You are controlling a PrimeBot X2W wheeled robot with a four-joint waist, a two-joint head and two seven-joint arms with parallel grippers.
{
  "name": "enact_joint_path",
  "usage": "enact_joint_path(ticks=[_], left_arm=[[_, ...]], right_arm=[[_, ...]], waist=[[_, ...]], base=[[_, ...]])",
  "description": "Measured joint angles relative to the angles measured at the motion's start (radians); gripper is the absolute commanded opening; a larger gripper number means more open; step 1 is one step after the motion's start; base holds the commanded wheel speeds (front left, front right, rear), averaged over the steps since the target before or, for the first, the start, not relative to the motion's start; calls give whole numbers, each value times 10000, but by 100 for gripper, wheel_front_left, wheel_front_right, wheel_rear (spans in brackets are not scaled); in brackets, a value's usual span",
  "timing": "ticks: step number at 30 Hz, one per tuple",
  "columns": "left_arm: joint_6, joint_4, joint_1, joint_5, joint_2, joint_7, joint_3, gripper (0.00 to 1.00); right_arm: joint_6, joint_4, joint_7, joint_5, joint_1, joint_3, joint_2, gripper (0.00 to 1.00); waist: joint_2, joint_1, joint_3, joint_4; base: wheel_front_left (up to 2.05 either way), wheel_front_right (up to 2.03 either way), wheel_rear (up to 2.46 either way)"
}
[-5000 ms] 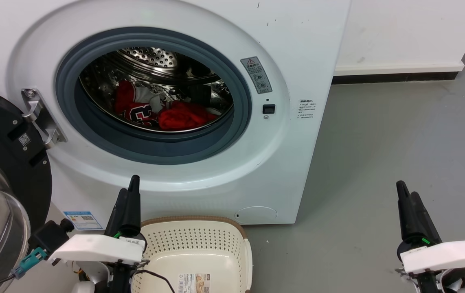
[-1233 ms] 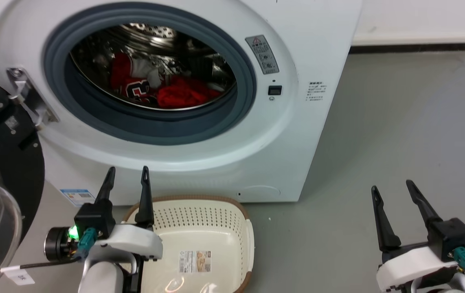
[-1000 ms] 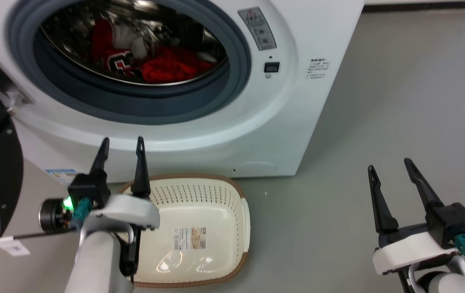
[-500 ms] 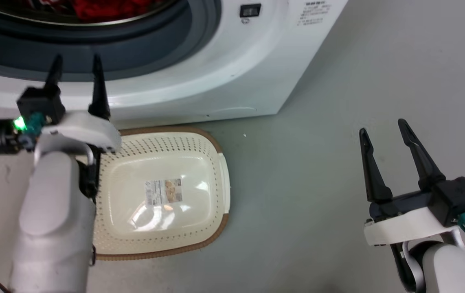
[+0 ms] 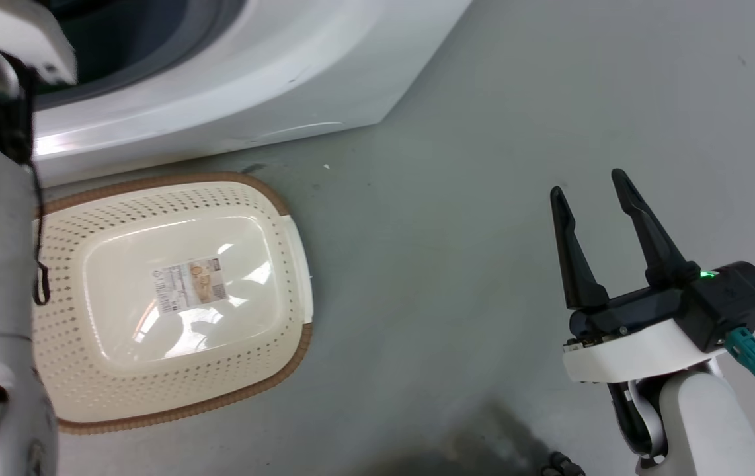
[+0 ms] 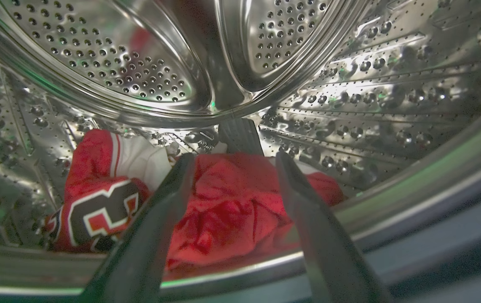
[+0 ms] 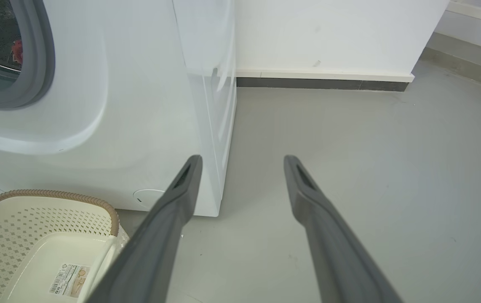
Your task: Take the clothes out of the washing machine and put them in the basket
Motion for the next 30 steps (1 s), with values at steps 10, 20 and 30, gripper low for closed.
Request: enact_joint_path(ticks=[10, 20, 30], left_arm=[[-416, 1361, -2730, 291, 1168, 2113, -635, 100], [-585, 2673, -3746, 282, 2105, 4744, -1262, 100], [-437, 3093, -4253, 86, 2226, 7028, -1432, 0]], right_arm=[[0, 527, -257, 512, -373, 570, -4, 100], [0, 802, -334, 867, -599, 978, -2, 100], [0, 803, -337, 1127, -635, 1103, -2, 100]], waist=[[0, -1, 583, -899], [0, 0, 979, -1547], [0, -1, 1178, -1735]], base=[[0, 0, 0], [0, 0, 0], [0, 0, 0]])
